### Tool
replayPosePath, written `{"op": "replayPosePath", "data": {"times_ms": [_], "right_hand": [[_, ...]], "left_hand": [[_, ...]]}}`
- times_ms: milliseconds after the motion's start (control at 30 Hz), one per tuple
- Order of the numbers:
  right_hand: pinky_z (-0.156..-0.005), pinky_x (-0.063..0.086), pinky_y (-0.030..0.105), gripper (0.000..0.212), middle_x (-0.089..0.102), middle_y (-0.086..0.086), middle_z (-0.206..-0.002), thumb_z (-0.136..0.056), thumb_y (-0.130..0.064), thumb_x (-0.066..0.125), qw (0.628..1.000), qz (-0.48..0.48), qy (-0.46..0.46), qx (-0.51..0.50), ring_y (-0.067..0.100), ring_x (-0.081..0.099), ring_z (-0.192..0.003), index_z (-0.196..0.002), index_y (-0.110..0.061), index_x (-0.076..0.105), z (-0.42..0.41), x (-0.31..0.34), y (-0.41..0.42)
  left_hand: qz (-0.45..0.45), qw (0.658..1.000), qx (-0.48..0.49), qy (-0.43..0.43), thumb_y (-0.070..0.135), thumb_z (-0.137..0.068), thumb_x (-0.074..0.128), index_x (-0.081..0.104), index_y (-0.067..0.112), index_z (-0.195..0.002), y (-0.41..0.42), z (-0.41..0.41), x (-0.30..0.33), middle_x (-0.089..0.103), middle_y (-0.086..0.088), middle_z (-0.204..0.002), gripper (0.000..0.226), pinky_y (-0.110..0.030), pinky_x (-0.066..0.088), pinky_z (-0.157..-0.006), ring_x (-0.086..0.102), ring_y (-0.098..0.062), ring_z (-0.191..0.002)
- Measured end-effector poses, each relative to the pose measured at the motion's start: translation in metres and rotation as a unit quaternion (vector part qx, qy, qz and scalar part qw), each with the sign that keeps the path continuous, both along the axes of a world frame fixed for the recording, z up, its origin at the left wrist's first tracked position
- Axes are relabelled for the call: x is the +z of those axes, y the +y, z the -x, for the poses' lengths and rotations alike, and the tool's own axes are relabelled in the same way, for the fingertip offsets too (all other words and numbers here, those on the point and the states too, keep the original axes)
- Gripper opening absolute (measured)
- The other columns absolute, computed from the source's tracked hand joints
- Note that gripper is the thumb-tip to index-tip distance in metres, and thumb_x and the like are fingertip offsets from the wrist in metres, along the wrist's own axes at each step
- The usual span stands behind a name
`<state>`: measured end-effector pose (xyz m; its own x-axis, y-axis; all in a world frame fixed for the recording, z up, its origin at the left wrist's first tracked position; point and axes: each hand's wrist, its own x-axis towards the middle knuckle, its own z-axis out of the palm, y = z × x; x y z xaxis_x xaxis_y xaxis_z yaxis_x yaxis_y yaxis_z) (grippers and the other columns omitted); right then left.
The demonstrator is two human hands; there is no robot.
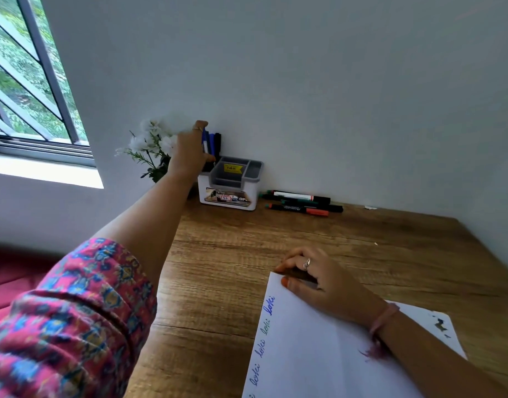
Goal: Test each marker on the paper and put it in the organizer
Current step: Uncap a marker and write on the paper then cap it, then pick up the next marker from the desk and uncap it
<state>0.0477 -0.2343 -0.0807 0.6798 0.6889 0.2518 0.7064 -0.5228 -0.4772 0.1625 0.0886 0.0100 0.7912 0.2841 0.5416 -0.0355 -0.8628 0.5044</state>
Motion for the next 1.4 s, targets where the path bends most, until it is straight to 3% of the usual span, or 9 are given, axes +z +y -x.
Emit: {"op": "replayPosePath", "data": {"times_ms": [233, 367, 533, 700, 900, 1133, 1267, 1333, 1400], "right_hand": [[-0.091, 0.035, 0.015, 0.039, 0.050, -0.018, -0.114, -0.085, -0.053, 0.044, 1.000, 0.004, 0.001, 0.005, -0.002, 0.040, -0.115, -0.113, -0.034, 0.062, -0.001, 0.000, 0.000], [-0.088, 0.036, 0.017, 0.037, 0.048, -0.021, -0.114, -0.085, -0.052, 0.045, 1.000, 0.008, 0.006, 0.002, -0.002, 0.041, -0.113, -0.114, -0.035, 0.062, -0.001, 0.000, 0.000], [-0.091, 0.036, 0.020, 0.033, 0.048, -0.020, -0.116, -0.087, -0.047, 0.048, 1.000, 0.010, 0.007, -0.001, -0.002, 0.039, -0.115, -0.114, -0.035, 0.061, 0.000, 0.001, 0.000], [-0.092, 0.038, 0.024, 0.033, 0.049, -0.018, -0.116, -0.087, -0.047, 0.047, 1.000, 0.010, 0.007, -0.004, 0.000, 0.040, -0.113, -0.114, -0.035, 0.061, 0.002, 0.002, 0.001], [-0.091, 0.039, 0.026, 0.031, 0.049, -0.016, -0.112, -0.088, -0.044, 0.049, 1.000, 0.007, 0.002, 0.003, 0.004, 0.042, -0.108, -0.113, -0.031, 0.062, 0.002, 0.003, 0.001], [-0.089, 0.040, 0.028, 0.032, 0.050, -0.014, -0.111, -0.088, -0.044, 0.048, 1.000, 0.010, -0.004, 0.005, 0.006, 0.042, -0.108, -0.114, -0.031, 0.062, 0.002, 0.003, 0.000], [-0.087, 0.036, 0.025, 0.034, 0.047, -0.016, -0.109, -0.088, -0.045, 0.047, 1.000, 0.013, -0.006, 0.005, 0.005, 0.041, -0.107, -0.115, -0.030, 0.061, 0.002, 0.004, 0.000], [-0.085, 0.034, 0.019, 0.034, 0.047, -0.015, -0.110, -0.088, -0.045, 0.047, 1.000, 0.013, -0.009, 0.007, 0.003, 0.040, -0.106, -0.115, -0.031, 0.061, 0.002, 0.003, 0.001], [-0.085, 0.031, 0.014, 0.035, 0.049, -0.013, -0.111, -0.087, -0.046, 0.047, 1.000, 0.008, -0.013, 0.010, 0.002, 0.039, -0.106, -0.114, -0.030, 0.062, 0.002, 0.003, 0.000]], "left_hand": [[-0.061, 0.997, 0.009, 0.039, 0.018, -0.080, 0.073, 0.025, 0.015, -0.147, -0.010, 0.007, 0.008, 0.060, -0.025, -0.101, 0.082, -0.045, 0.051, -0.086, 0.060, -0.036, -0.092], [-0.149, 0.987, 0.046, 0.049, 0.026, -0.088, 0.064, 0.014, 0.011, -0.149, -0.039, 0.026, 0.026, 0.045, -0.026, -0.125, 0.080, -0.043, 0.051, -0.087, 0.058, -0.038, -0.102], [-0.200, 0.976, -0.071, -0.043, 0.019, -0.094, 0.050, 0.035, 0.008, -0.138, -0.103, 0.045, 0.025, 0.042, -0.018, -0.127, 0.048, -0.043, 0.051, -0.092, 0.054, -0.033, -0.110], [-0.164, 0.961, -0.209, 0.077, 0.011, -0.091, 0.048, 0.042, 0.008, -0.131, -0.155, 0.030, -0.024, 0.047, -0.015, -0.123, 0.041, -0.046, 0.049, -0.089, 0.057, -0.031, -0.105], [-0.204, 0.946, -0.159, 0.197, 0.007, -0.093, 0.040, 0.038, 0.005, -0.136, -0.163, 0.020, -0.062, 0.046, -0.017, -0.133, 0.043, -0.041, 0.044, -0.094, 0.048, -0.032, -0.120], [-0.256, 0.933, -0.157, 0.198, 0.011, -0.092, 0.042, 0.045, 0.007, -0.132, -0.156, 0.026, -0.065, 0.049, -0.017, -0.131, 0.041, -0.041, 0.043, -0.096, 0.046, -0.032, -0.117], [-0.186, 0.947, -0.179, 0.193, 0.020, -0.089, 0.052, 0.052, 0.012, -0.126, -0.150, 0.040, -0.066, 0.057, -0.011, -0.123, 0.038, -0.040, 0.044, -0.097, 0.051, -0.027, -0.113], [-0.075, 0.962, -0.202, 0.167, 0.018, -0.087, 0.058, 0.055, 0.011, -0.122, -0.146, 0.055, -0.064, 0.062, -0.008, -0.117, 0.036, -0.030, 0.047, -0.094, 0.057, -0.020, -0.106], [0.060, 0.970, -0.206, 0.114, 0.015, -0.087, 0.061, 0.058, 0.011, -0.117, -0.142, 0.073, -0.058, 0.065, -0.002, -0.107, 0.031, -0.013, 0.047, -0.080, 0.060, -0.010, -0.094]]}}
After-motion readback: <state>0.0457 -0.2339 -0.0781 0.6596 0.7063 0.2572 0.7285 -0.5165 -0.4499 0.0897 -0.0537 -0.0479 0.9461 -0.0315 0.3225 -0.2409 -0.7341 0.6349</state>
